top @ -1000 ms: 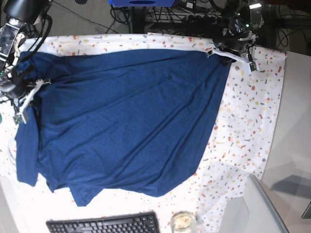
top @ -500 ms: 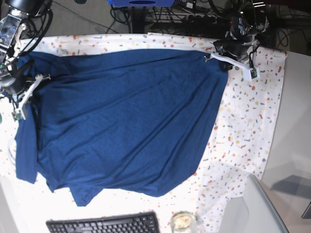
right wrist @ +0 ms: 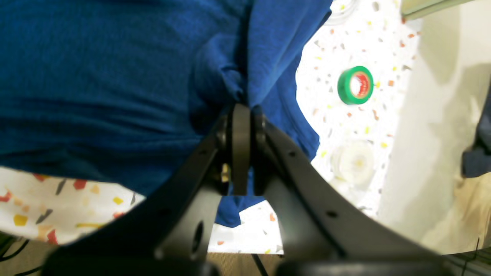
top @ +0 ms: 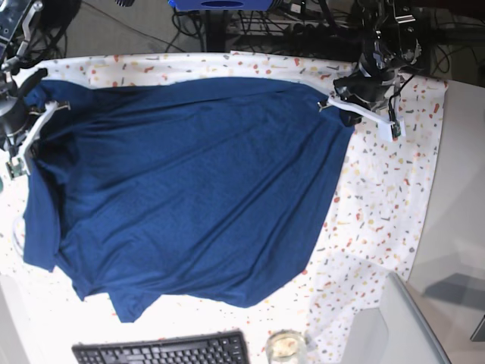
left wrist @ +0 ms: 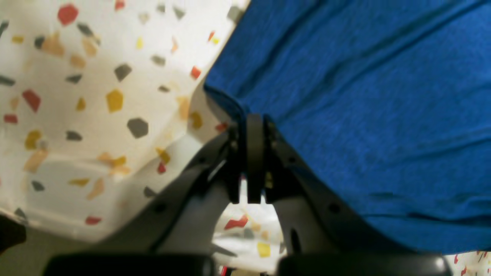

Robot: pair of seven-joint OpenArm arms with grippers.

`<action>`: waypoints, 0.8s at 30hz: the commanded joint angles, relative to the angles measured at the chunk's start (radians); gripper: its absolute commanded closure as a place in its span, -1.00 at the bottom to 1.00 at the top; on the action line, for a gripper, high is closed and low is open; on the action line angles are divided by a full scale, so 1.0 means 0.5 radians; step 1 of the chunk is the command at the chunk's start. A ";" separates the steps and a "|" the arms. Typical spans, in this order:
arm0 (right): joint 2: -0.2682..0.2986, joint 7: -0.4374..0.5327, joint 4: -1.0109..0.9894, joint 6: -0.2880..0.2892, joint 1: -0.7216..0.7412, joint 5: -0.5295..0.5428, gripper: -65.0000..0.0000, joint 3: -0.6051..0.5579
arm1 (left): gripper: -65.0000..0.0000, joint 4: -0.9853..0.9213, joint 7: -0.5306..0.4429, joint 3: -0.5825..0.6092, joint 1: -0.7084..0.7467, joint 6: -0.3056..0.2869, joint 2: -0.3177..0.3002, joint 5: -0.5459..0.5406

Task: Layout the t-shirt on the table in an organized manner, then fold the t-shirt properly

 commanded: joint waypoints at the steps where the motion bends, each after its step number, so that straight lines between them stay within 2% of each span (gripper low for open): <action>1: 0.012 0.037 0.039 -0.003 0.011 0.010 1.00 0.058 | 1.00 0.054 -0.026 -0.006 0.005 -0.007 -0.012 -0.009; 12: -0.006 0.040 0.054 -0.003 0.020 0.010 1.00 0.325 | 1.00 0.079 -0.026 -0.009 -0.050 -0.007 -0.015 -0.006; 24: -0.009 0.037 0.079 -0.003 0.183 0.004 1.00 0.304 | 1.00 0.094 -0.026 -0.002 -0.087 -0.007 -0.018 0.003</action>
